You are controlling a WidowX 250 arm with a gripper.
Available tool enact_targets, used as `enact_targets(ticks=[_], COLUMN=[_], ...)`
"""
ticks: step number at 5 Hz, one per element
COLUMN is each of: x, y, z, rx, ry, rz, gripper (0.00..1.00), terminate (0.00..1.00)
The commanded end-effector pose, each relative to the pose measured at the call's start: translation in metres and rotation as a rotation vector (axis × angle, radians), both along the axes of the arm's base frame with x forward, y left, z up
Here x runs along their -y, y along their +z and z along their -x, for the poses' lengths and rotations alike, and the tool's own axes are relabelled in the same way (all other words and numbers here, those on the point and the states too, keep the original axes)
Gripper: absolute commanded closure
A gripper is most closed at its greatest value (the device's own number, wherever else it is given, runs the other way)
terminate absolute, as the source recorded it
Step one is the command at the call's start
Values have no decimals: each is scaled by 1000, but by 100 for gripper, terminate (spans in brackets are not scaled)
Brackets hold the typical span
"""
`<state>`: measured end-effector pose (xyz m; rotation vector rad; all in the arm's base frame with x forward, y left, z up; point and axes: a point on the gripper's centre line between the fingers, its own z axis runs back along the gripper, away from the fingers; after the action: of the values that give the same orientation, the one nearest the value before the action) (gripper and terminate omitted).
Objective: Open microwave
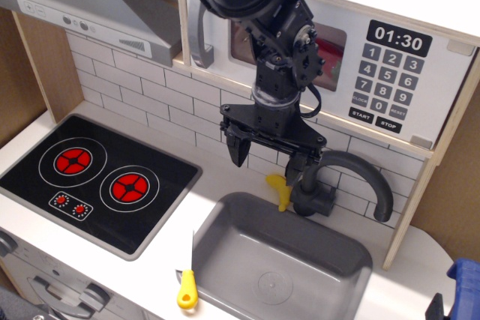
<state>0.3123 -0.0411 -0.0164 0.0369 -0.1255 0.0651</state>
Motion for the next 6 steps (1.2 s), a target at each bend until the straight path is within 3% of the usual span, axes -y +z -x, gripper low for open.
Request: enact_targets(ticks=[1, 2, 3, 4, 5, 6], x=[0, -11, -37, -67, -96, -112], y=[0, 38, 79, 108, 123, 118], z=[0, 1, 3, -1, -11, -20], rx=[0, 73, 196, 249, 305, 297], ry=[0, -8, 3, -2, 4, 3], rz=[0, 32, 36, 45, 60, 55], gripper=[0, 0, 0, 0, 0, 0], terminate=[0, 0, 0, 0, 0, 0])
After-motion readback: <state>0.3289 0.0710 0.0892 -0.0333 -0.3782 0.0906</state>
